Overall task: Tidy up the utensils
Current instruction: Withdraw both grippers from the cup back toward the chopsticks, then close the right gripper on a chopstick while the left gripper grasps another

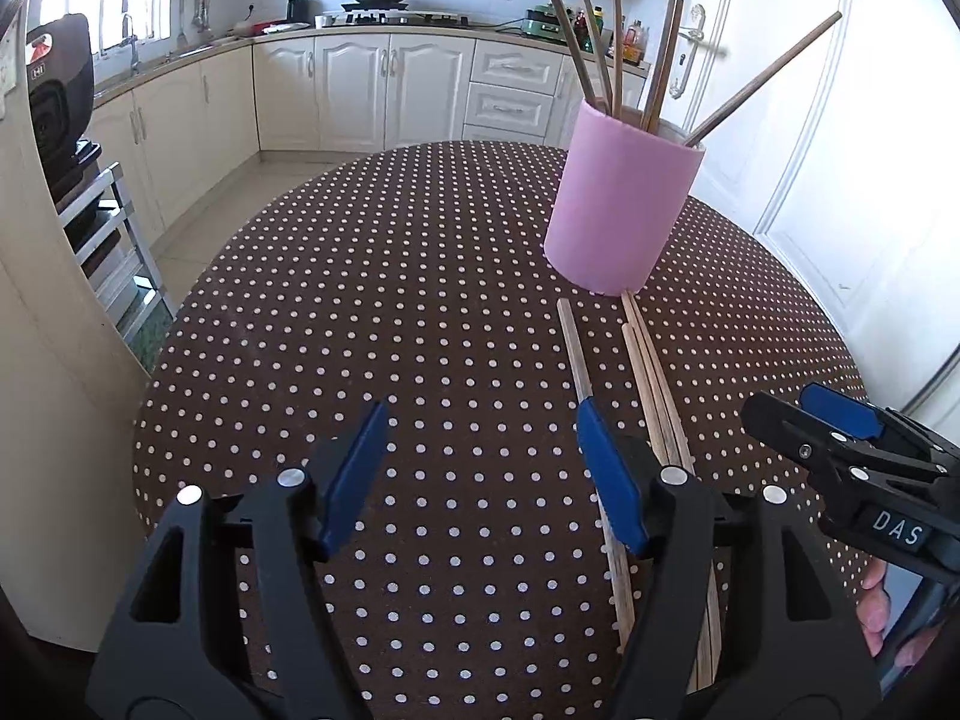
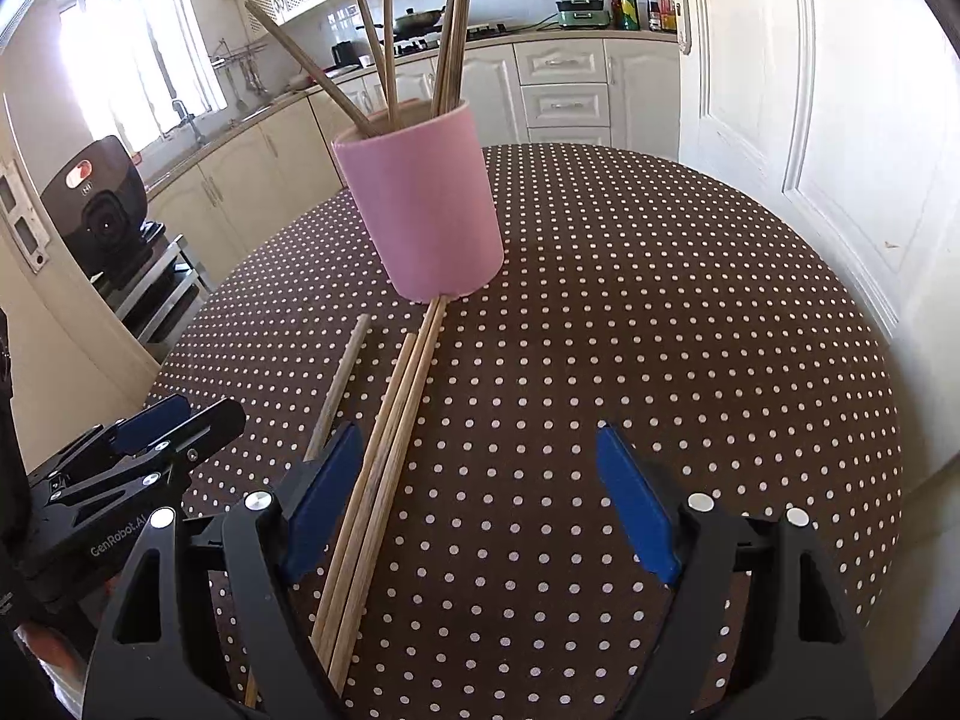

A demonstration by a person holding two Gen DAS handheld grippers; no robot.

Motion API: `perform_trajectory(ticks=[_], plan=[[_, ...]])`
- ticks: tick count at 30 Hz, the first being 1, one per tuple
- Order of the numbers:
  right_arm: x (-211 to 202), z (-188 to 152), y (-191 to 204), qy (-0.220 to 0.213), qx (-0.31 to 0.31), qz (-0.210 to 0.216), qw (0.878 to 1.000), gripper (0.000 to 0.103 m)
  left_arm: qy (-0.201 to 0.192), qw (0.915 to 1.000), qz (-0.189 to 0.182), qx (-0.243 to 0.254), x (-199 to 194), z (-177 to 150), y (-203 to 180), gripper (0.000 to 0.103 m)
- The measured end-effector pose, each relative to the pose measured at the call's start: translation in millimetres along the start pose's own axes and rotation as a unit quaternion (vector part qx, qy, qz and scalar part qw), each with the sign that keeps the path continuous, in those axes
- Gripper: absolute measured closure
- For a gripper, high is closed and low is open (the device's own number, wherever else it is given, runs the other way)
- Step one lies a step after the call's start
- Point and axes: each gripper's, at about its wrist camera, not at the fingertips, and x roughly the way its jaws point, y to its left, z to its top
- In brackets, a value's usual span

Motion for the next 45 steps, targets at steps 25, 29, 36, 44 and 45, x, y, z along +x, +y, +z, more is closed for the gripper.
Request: perform_trajectory(ticks=[25, 29, 36, 44, 45], plan=[[34, -5, 31, 0.024, -0.042, -0.037, 0.998, 0.056, 0.036, 0.9993, 0.004, -0.005, 31, 4, 8, 0.031], [35, -5, 35, 0.026, -0.048, -0.038, 0.998, 0.062, 0.036, 0.9993, 0.005, -0.008, 30, 4, 9, 0.031], [29, -11, 34, 0.036, -0.029, -0.047, 0.998, 0.069, 0.034, 0.9993, 0.006, -0.011, 27, 0, 15, 0.03], [33, -11, 32, 0.024, -0.044, -0.06, 0.997, 0.085, 0.038, 0.9993, 0.001, 0.0, 27, 0, 5, 0.03], [33, -10, 31, 0.025, -0.042, -0.056, 0.997, 0.094, 0.039, 0.9992, 0.001, 0.001, 27, 0, 3, 0.03]])
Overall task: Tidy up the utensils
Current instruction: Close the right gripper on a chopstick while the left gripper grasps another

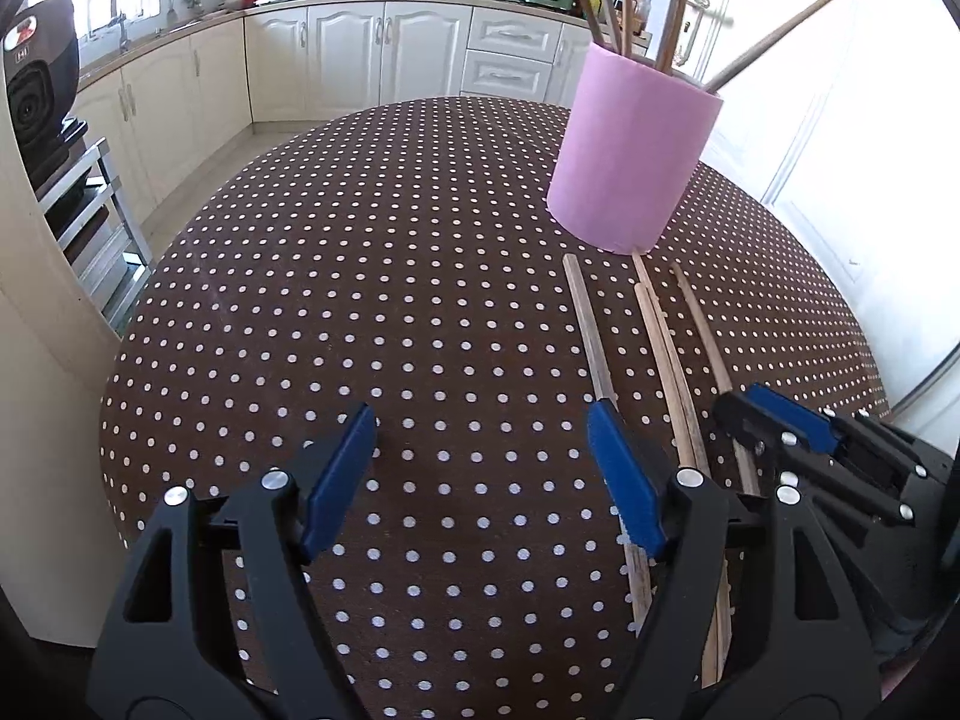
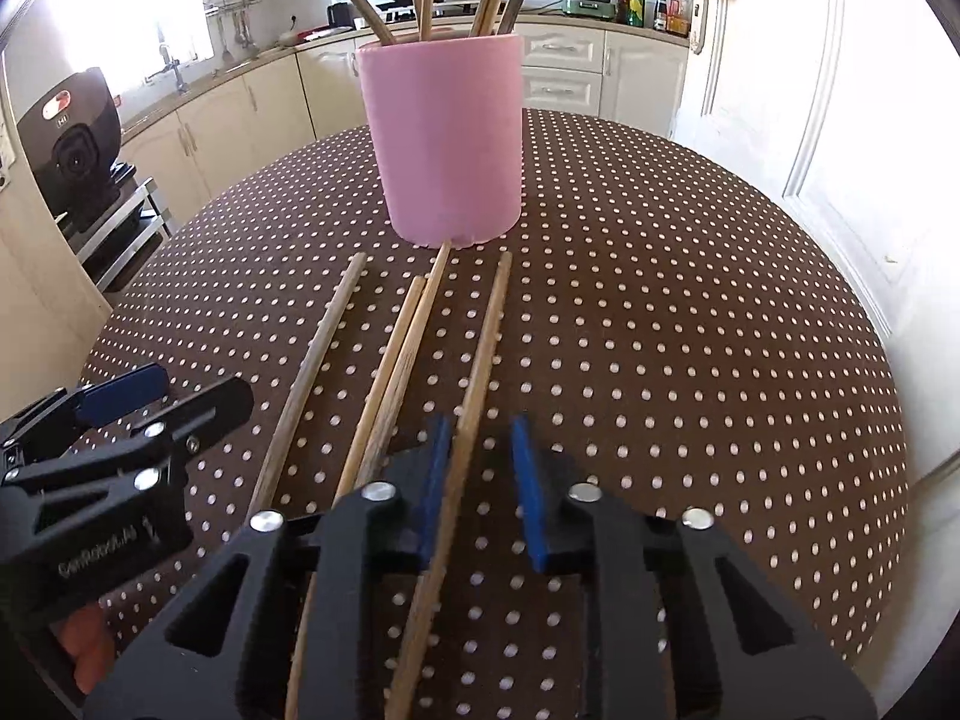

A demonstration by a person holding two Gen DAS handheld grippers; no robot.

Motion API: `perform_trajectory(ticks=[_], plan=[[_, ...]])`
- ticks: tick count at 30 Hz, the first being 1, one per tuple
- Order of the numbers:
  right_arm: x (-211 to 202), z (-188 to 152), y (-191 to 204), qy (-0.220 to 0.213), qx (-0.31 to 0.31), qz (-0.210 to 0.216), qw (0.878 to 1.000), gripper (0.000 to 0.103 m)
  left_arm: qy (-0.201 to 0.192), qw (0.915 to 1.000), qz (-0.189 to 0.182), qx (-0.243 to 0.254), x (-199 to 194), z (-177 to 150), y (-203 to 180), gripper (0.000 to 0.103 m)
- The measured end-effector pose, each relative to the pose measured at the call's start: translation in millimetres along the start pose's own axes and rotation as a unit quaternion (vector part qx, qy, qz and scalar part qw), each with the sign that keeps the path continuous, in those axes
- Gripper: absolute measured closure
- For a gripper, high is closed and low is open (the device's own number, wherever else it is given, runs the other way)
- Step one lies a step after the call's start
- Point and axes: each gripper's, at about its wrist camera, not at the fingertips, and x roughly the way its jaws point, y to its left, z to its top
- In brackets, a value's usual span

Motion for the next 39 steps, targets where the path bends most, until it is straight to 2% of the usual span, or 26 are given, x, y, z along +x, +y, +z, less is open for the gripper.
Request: perform_trajectory(ticks=[3, 9, 15, 16, 18, 20, 22, 23, 25, 29, 32, 39], plan=[[0, 1, -9, 0.0, 0.01, 0.022, 1.0, 0.097, 0.004, 1.0, -0.001, 0.001, 1, 1, -5, 0.027], [-7, -4, -17, -0.002, 0.01, 0.03, 0.999, 0.098, 0.012, 0.9998, 0.001, 0.013, 5, 4, -24, 0.027], [-10, -5, -24, -0.002, 0.02, 0.038, 0.999, 0.098, 0.013, 0.9992, 0.037, 0.009, 13, 5, -42, 0.029], [-10, -6, -26, -0.002, 0.023, 0.039, 0.999, 0.098, 0.012, 0.9986, 0.049, 0.016, 15, 5, -46, 0.032], [-9, -4, -26, -0.002, 0.026, 0.039, 0.999, 0.098, 0.011, 0.9978, 0.06, 0.025, 18, 9, -55, 0.046], [-9, -3, -27, 0.0, 0.029, 0.037, 0.999, 0.097, 0.009, 0.9976, 0.065, 0.024, 20, 11, -61, 0.052], [-8, -1, -26, 0.004, 0.033, 0.033, 0.999, 0.097, 0.006, 0.9972, 0.072, 0.015, 20, 10, -63, 0.065], [-8, 0, -26, 0.004, 0.034, 0.031, 0.999, 0.097, 0.004, 0.9972, 0.073, 0.014, 20, 10, -65, 0.075], [-7, 1, -25, 0.003, 0.035, 0.027, 0.999, 0.096, 0.004, 0.9984, 0.053, 0.02, 18, 9, -65, 0.088], [-4, 6, -23, 0.004, 0.033, 0.025, 0.999, 0.095, 0.008, 0.9988, 0.036, 0.031, 16, 8, -64, 0.093], [-3, 7, -26, 0.004, 0.04, 0.03, 0.999, 0.095, 0.019, 0.9989, 0.004, 0.042, 13, 8, -62, 0.096], [-9, 0, -34, 0.008, 0.046, 0.042, 0.998, 0.097, 0.025, 0.9974, 0.001, 0.068, 6, 3, -50, 0.096]])
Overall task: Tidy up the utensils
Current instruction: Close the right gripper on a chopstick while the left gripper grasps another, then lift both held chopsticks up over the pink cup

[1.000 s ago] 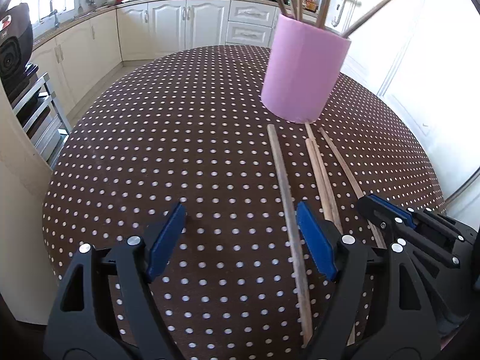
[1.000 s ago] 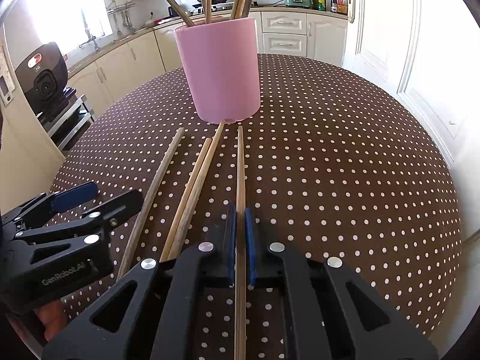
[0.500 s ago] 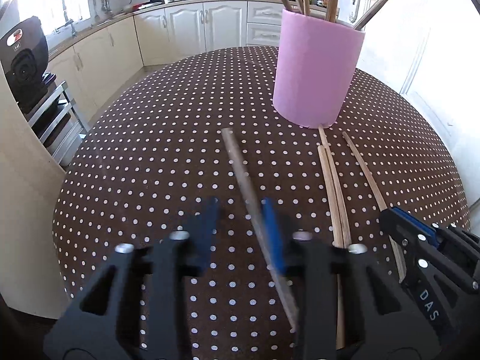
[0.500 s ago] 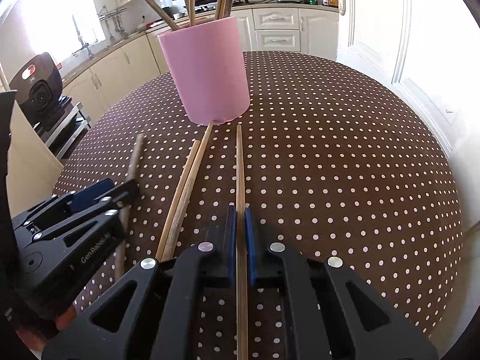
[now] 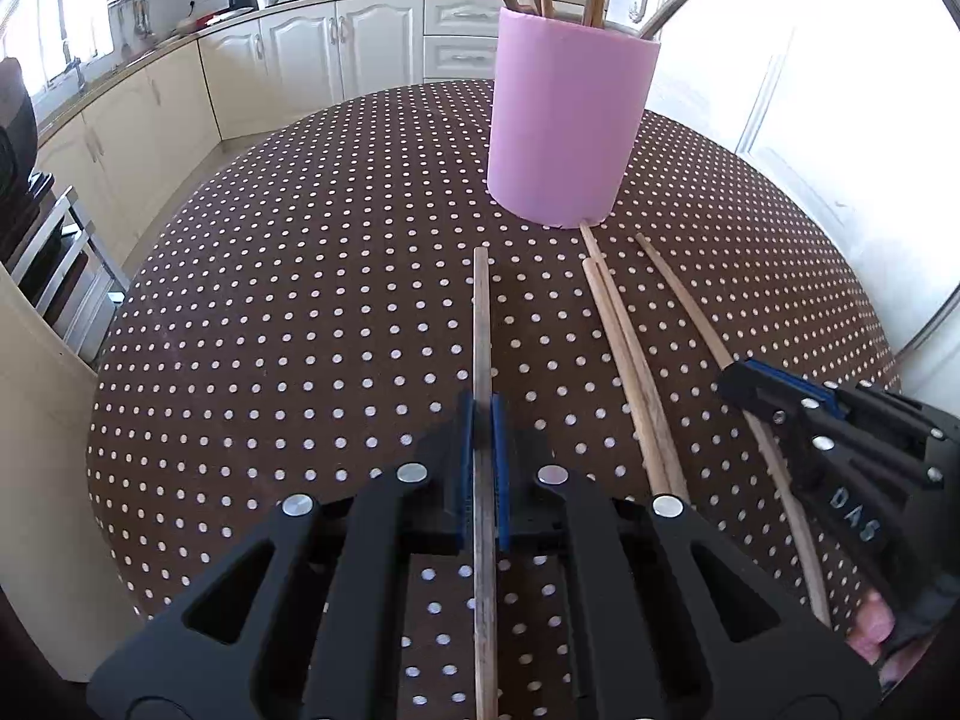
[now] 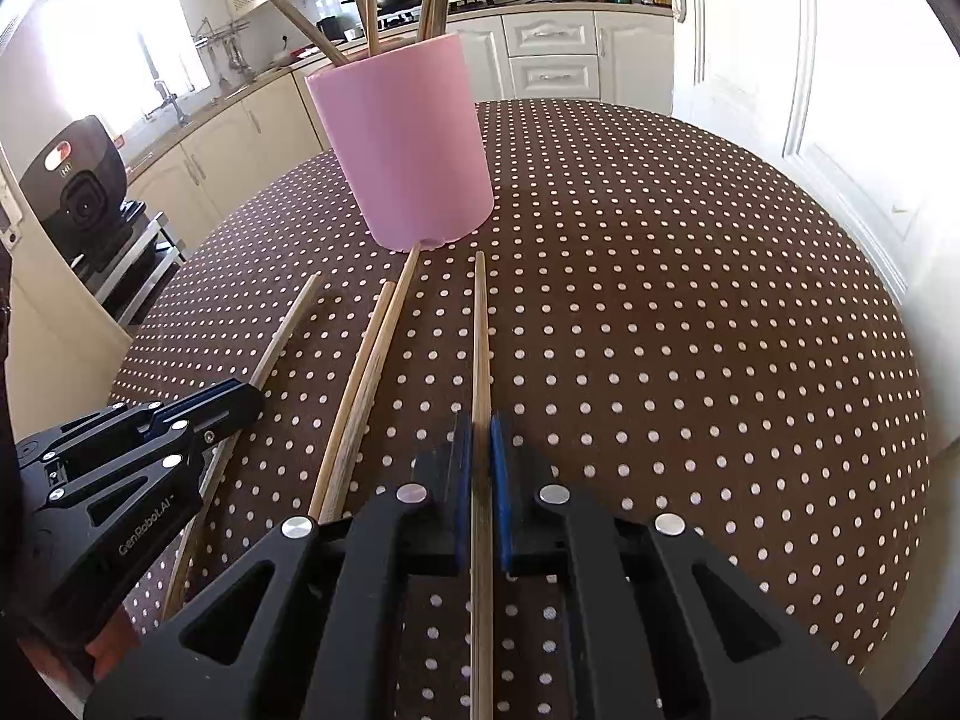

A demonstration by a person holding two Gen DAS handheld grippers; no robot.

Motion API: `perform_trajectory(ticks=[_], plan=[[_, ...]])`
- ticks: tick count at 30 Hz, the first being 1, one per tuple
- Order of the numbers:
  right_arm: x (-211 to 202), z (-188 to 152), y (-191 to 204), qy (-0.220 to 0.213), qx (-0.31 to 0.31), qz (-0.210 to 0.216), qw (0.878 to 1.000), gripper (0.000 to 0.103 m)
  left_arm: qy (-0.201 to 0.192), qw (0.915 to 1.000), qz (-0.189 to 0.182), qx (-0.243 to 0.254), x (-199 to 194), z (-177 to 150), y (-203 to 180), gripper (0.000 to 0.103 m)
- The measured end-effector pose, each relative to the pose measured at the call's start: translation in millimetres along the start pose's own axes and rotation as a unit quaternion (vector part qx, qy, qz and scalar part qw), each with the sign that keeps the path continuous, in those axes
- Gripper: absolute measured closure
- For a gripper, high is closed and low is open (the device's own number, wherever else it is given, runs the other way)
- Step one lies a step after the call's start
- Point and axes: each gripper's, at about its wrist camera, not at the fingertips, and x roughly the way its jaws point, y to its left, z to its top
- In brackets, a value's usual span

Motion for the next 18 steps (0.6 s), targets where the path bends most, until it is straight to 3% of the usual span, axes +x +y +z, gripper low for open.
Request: perform_trajectory(ticks=[4, 5, 8, 10, 11, 12, 14, 15, 18], plan=[[0, 0, 1, 0.002, -0.002, -0.004, 1.0, 0.097, 0.001, 0.9999, 0.011, 0.007, 2, 2, -1, 0.091], [1, 2, 2, 0.002, -0.004, -0.007, 1.0, 0.096, 0.001, 0.9998, 0.014, 0.011, 2, 2, -3, 0.082], [4, 6, 3, 0.002, -0.005, -0.008, 1.0, 0.092, 0.006, 0.9998, 0.02, 0.006, 6, 3, -4, 0.037], [7, 8, 5, 0.0, -0.017, -0.016, 1.0, 0.092, 0.001, 0.9997, 0.024, 0.005, 7, 4, -8, 0.037], [8, 9, 6, -0.002, -0.024, -0.021, 0.999, 0.092, -0.002, 0.9997, 0.025, 0.006, 7, 4, -8, 0.043], [9, 9, 8, -0.004, -0.029, -0.025, 0.999, 0.092, -0.009, 0.9996, 0.025, 0.006, 6, 4, -8, 0.065], [10, 9, 8, -0.006, -0.029, -0.026, 0.999, 0.093, -0.015, 0.9997, 0.019, 0.003, 4, 4, -6, 0.089], [11, 9, 7, -0.006, -0.029, -0.026, 0.999, 0.095, -0.016, 0.9997, 0.021, -0.001, 5, 5, -5, 0.095], [10, 9, 5, -0.009, -0.022, -0.024, 0.999, 0.098, -0.016, 0.9997, 0.016, -0.003, 3, 5, 0, 0.097]])
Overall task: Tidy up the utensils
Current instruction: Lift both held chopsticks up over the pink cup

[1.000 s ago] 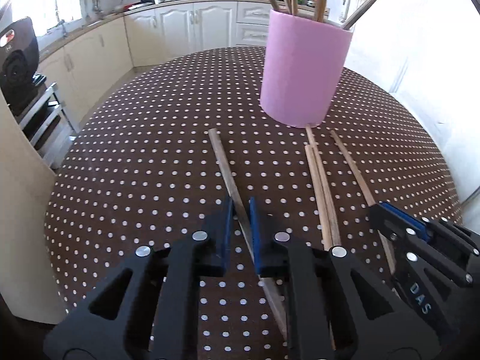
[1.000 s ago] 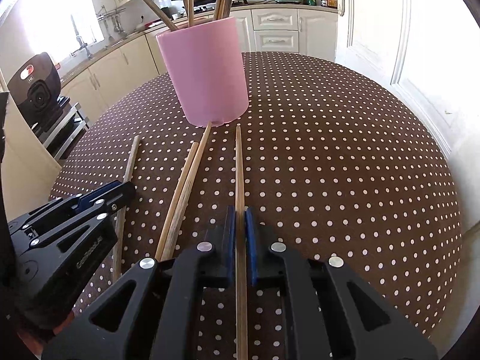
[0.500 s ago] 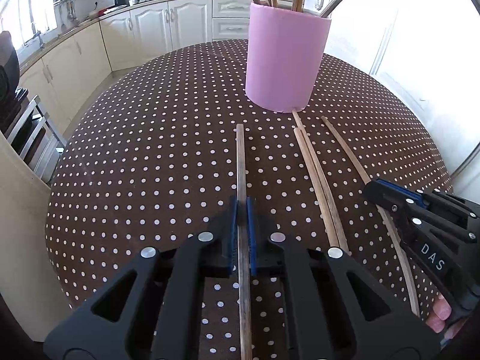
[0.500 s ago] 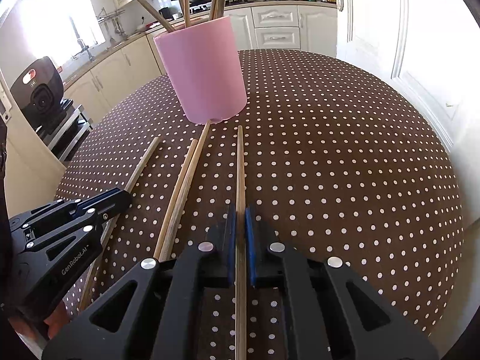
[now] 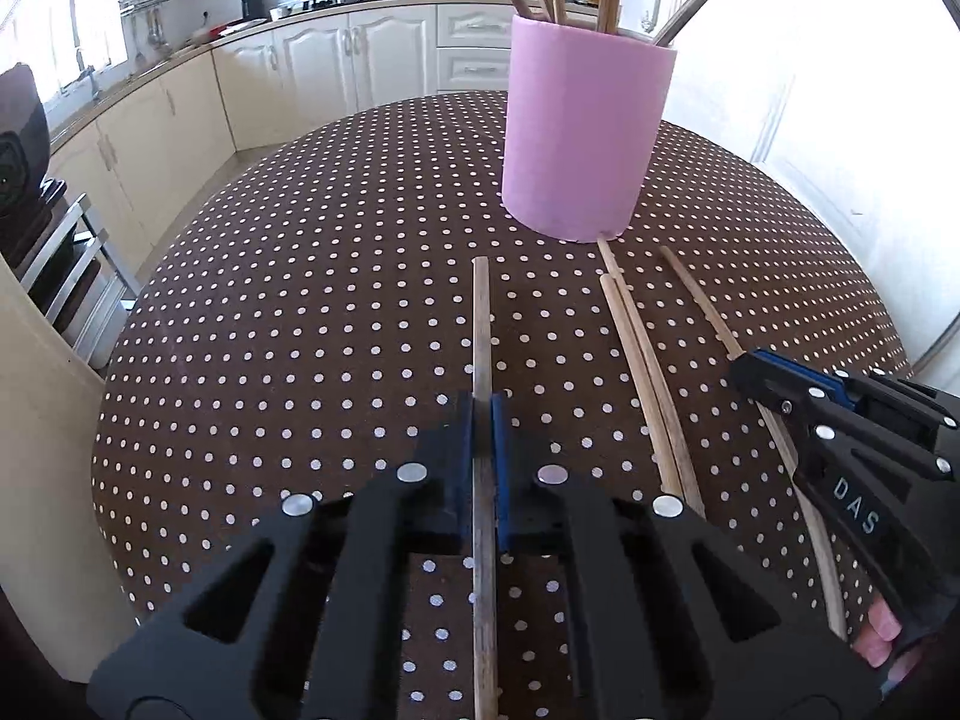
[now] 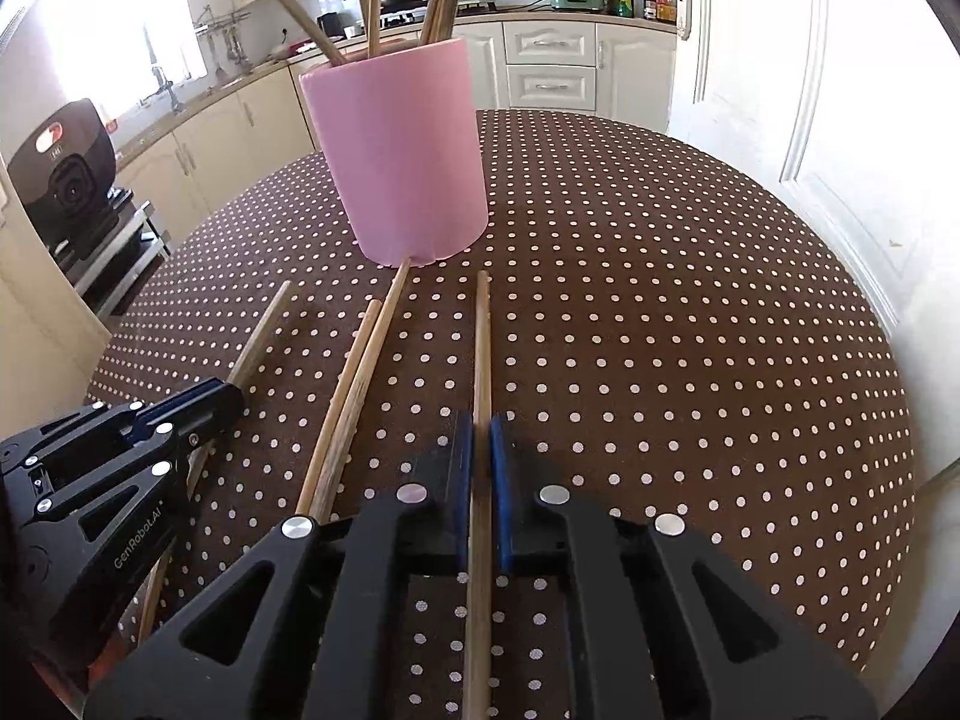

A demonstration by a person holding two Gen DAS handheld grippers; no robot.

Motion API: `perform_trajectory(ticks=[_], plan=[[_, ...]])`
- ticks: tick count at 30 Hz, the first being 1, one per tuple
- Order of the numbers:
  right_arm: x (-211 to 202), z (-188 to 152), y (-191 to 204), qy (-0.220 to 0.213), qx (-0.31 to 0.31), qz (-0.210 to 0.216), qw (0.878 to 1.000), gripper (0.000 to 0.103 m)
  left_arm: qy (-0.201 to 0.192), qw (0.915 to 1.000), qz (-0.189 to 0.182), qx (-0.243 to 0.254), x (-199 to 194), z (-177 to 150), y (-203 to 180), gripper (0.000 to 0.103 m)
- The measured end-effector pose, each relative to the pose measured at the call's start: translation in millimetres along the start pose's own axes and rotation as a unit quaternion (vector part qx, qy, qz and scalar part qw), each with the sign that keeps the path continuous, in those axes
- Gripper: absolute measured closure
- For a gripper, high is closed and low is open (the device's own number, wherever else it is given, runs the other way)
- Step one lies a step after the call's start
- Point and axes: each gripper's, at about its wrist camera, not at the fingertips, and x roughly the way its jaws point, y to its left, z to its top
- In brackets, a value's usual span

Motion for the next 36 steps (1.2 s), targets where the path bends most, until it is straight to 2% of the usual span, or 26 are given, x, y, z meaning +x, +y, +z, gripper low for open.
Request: perform_trajectory(ticks=[7, 10, 13, 18, 29, 36], plan=[[-12, 2, -5, -0.023, 0.004, 0.01, 1.0, 0.098, -0.018, 0.9998, -0.011, 0.0, -13, 0, 7, 0.097], [-20, 5, -7, -0.038, 0.007, 0.025, 0.999, 0.098, -0.03, 0.9995, -0.008, 0.002, -18, 3, 4, 0.096], [-33, 11, -9, -0.06, 0.016, 0.057, 0.996, 0.098, -0.04, 0.9992, -0.008, 0.003, -24, 6, 3, 0.096], [-52, 19, -8, -0.098, 0.015, 0.074, 0.992, 0.098, -0.064, 0.9979, -0.003, 0.009, -35, 15, -5, 0.096], [-84, 42, -6, -0.161, 0.009, 0.076, 0.984, 0.098, -0.114, 0.9934, -0.008, -0.005, -64, 40, -6, 0.096], [-103, 55, -3, -0.202, 0.003, 0.075, 0.976, 0.098, -0.168, 0.9856, -0.011, -0.017, -89, 59, -3, 0.096]])
